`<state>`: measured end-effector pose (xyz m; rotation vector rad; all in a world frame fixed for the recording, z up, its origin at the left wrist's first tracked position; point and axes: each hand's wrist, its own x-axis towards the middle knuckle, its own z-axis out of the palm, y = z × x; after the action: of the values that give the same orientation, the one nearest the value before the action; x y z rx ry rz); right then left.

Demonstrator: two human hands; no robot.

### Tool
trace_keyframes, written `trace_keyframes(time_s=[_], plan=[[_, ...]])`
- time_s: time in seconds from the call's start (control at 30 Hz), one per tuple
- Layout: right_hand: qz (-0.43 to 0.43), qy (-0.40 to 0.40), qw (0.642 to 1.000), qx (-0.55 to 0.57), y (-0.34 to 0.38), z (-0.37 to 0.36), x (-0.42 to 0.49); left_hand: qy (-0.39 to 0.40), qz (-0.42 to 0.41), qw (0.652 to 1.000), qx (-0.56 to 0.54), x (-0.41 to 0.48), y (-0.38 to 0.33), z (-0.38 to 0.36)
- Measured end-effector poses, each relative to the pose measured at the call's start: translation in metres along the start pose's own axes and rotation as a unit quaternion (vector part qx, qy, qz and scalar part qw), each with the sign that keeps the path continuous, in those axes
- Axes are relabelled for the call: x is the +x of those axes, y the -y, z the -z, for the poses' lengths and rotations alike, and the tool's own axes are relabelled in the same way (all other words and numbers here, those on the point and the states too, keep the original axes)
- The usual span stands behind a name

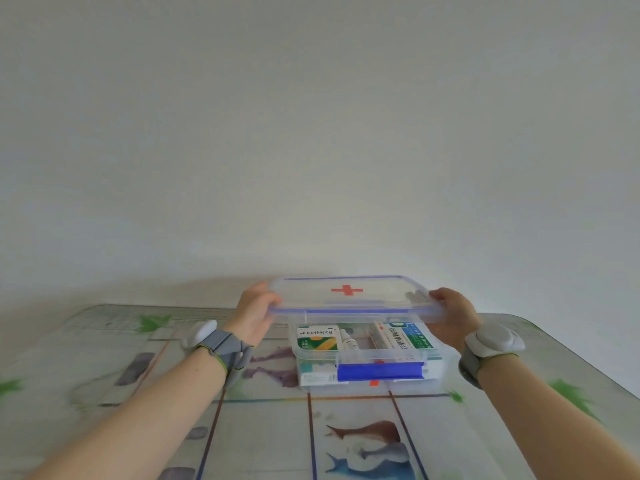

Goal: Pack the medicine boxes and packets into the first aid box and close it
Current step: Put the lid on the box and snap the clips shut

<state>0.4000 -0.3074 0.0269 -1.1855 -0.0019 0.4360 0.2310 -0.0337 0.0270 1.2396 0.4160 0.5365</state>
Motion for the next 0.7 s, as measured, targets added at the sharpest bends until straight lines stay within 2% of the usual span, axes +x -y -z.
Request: trace_keyframes(time_s=[0.1,0.2,0.3,0.37,0.47,0.7], plan=[[0.071,-0.051,0.980,-0.180,-0.001,0.006,0.012,0.011,-0.006,0.998,0.067,0.007,0.021,-0.007],[0.133,-0.092,0.934,-0.319,-0.005,0.015,0.022,-0.007,-0.004,0.992,0.127,0.010,0.039,-0.015],[0.155,-0.096,0.891,-0.416,-0.010,0.023,0.024,0.010,0.005,0.983,0.182,0.010,0.050,-0.023],[0.164,-0.099,0.874,-0.446,-0.013,0.026,0.023,0.013,0.011,0.978,0.207,0.008,0.054,-0.029],[0.180,-0.112,0.868,-0.448,-0.017,0.029,0.023,0.018,0.010,0.971,0.237,0.003,0.059,-0.036],[0.123,-0.114,0.853,-0.494,-0.024,0.040,0.027,0.027,0.010,0.964,0.264,0.005,0.057,-0.039]])
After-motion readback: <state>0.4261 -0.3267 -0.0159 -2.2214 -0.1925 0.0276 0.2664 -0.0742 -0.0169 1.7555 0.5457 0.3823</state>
